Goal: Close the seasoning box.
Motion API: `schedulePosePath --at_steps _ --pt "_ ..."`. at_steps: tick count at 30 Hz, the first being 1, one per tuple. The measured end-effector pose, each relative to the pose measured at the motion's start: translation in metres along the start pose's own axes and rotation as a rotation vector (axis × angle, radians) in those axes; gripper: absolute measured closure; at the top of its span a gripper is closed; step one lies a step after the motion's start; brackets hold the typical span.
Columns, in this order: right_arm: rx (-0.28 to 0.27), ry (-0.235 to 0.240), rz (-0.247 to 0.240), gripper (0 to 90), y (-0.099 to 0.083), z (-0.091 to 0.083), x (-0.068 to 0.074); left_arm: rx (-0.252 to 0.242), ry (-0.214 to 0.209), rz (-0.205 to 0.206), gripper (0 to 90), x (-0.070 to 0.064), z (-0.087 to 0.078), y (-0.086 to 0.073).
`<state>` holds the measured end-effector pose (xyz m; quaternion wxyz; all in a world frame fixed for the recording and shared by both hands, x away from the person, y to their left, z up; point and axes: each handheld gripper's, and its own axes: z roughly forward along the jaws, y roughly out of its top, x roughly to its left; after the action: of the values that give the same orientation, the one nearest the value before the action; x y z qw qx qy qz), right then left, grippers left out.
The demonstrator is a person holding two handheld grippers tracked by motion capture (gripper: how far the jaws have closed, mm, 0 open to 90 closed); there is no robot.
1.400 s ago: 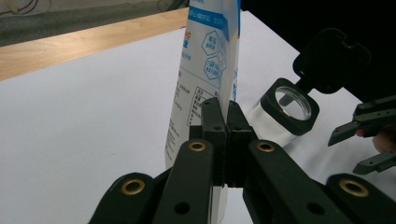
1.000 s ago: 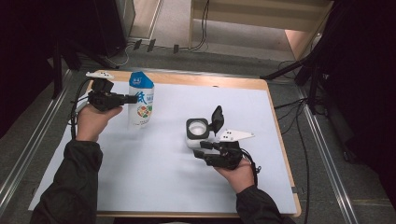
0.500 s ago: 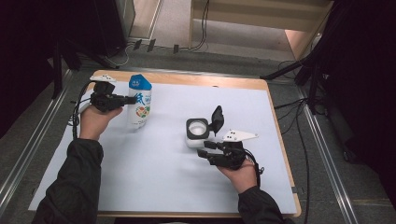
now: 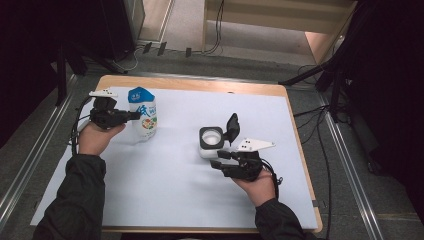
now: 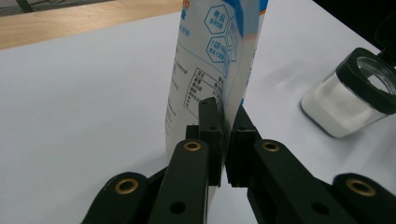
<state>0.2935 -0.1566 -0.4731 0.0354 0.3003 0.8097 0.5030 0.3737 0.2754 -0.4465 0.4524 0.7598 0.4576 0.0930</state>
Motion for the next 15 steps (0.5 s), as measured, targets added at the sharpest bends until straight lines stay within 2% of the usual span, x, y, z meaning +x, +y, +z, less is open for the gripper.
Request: schedulePosePath --at_steps 7,15 --pt "0.001 0.0 -0.004 53.5 0.002 -0.001 -0.0027 -0.004 -0.007 -0.007 85.9 -0.0012 -0.0035 -0.0091" --pt "0.008 -0.01 0.0 53.5 0.0027 -0.0021 -0.006 -0.004 -0.001 -0.009 83.1 -0.0022 -0.0034 -0.0101"
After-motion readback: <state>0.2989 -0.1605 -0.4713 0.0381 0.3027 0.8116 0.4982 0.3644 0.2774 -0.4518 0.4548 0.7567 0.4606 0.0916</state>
